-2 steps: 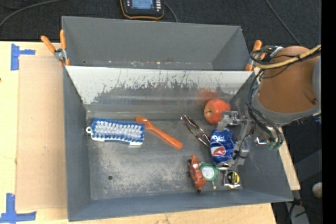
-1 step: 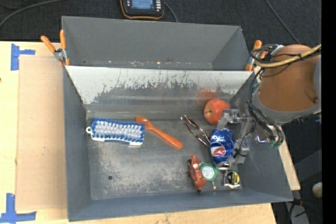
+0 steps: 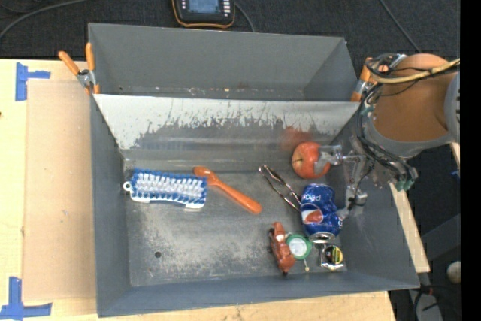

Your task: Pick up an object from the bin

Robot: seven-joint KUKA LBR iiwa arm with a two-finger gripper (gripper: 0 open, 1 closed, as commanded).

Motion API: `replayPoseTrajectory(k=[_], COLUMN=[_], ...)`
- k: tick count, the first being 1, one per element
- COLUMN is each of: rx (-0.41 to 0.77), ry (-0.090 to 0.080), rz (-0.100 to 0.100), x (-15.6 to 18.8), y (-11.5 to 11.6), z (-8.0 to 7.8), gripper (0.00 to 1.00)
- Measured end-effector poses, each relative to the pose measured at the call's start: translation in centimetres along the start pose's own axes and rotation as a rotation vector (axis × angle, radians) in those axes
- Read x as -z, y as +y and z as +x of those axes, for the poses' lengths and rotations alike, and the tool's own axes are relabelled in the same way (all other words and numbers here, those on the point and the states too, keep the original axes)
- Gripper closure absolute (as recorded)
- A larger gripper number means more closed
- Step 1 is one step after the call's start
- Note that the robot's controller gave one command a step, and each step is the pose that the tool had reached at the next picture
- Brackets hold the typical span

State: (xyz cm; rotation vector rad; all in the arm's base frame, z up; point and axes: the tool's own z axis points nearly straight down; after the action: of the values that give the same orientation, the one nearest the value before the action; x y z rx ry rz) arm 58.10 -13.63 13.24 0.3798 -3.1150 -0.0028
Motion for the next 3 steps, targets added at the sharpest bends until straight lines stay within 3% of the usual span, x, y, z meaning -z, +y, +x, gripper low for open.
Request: replayPoseTrajectory(k=[1, 2, 3], rx=[-0.050, 0.283, 0.433], ry=[-0.002, -0.002, -0.002], rz=[-0.001, -0.001, -0.012], x=[-0.1, -0.3, -6.4], y=[-0.4, -0.7, -0.3], z=[0.7, -0.3, -0.6], gripper=[0.00, 0.00, 0.00])
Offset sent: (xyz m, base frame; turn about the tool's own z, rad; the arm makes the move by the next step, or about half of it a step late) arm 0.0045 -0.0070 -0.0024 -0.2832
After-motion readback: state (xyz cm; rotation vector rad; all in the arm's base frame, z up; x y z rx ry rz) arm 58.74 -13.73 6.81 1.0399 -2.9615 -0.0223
